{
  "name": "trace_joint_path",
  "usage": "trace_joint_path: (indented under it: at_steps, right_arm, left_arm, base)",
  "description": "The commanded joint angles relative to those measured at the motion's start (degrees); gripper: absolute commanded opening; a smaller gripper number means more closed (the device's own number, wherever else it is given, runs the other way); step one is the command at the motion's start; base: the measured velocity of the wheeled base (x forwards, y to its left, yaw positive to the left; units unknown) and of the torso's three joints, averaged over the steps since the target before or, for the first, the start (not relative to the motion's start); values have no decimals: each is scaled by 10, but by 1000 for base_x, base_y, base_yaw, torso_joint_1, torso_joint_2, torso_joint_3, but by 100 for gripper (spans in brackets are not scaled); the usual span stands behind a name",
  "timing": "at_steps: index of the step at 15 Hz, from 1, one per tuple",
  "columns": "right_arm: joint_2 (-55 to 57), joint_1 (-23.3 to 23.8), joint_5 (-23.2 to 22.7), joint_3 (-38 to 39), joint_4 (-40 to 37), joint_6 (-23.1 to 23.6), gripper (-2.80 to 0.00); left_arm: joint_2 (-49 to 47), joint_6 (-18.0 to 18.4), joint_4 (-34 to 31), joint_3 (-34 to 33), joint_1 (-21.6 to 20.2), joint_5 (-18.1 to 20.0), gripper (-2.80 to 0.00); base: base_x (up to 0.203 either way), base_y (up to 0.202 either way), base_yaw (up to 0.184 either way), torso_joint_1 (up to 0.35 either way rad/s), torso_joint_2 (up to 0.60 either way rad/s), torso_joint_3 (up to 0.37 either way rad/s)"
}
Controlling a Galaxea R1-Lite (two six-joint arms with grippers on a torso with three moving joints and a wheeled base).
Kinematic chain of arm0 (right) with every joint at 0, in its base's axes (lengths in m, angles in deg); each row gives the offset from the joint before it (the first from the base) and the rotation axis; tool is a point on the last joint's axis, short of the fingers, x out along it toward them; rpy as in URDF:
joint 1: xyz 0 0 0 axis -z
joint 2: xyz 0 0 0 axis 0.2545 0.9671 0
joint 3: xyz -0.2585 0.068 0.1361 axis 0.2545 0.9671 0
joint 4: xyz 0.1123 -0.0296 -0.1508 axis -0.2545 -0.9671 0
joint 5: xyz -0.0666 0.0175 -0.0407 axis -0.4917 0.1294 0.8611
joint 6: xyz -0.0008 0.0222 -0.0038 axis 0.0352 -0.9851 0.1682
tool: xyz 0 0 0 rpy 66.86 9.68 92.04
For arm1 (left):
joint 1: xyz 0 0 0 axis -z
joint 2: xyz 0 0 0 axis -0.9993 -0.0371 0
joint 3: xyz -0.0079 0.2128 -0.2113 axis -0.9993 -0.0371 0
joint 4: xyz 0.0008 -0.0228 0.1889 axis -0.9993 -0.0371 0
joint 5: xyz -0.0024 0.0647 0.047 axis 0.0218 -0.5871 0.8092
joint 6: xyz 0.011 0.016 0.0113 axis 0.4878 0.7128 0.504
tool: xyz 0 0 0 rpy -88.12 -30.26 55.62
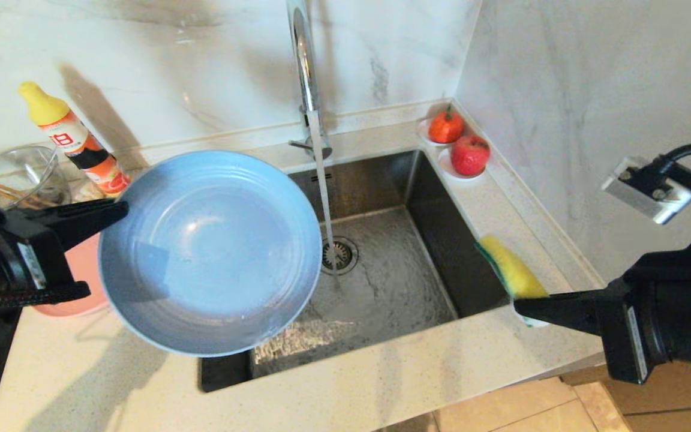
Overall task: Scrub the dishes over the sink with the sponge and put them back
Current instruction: Wipe the plate
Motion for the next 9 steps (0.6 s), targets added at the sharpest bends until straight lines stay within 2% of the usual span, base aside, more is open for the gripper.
trace_joint_path:
  at_steps: [1,3,4,6,9]
  right_arm:
    - [-15,6,-32,-38,-20,-2,-280]
    - [-26,7,-56,-50,-34,-3,-280]
    - [-39,7,-84,-67,-45,-4,-280]
    - [-46,7,-110,-101,-68,-5,-280]
    - [-36,11,-145,-132,-87,-6,-280]
  left_arm:
    - [11,19,4,-31,24,1,-280]
    - [13,23,4,-35,40,1,-280]
    - [14,23,3,-36,68,1,-280]
    - [7,23,2,-37,98,-2,-280]
    - [-32,21,11,-25,110,-5,-280]
  base:
    - [0,0,0,0,0,0]
    - [0,0,0,0,0,0]
    - [0,0,0,0,0,0]
    - [0,0,0,0,0,0]
    - [0,0,0,0,0,0]
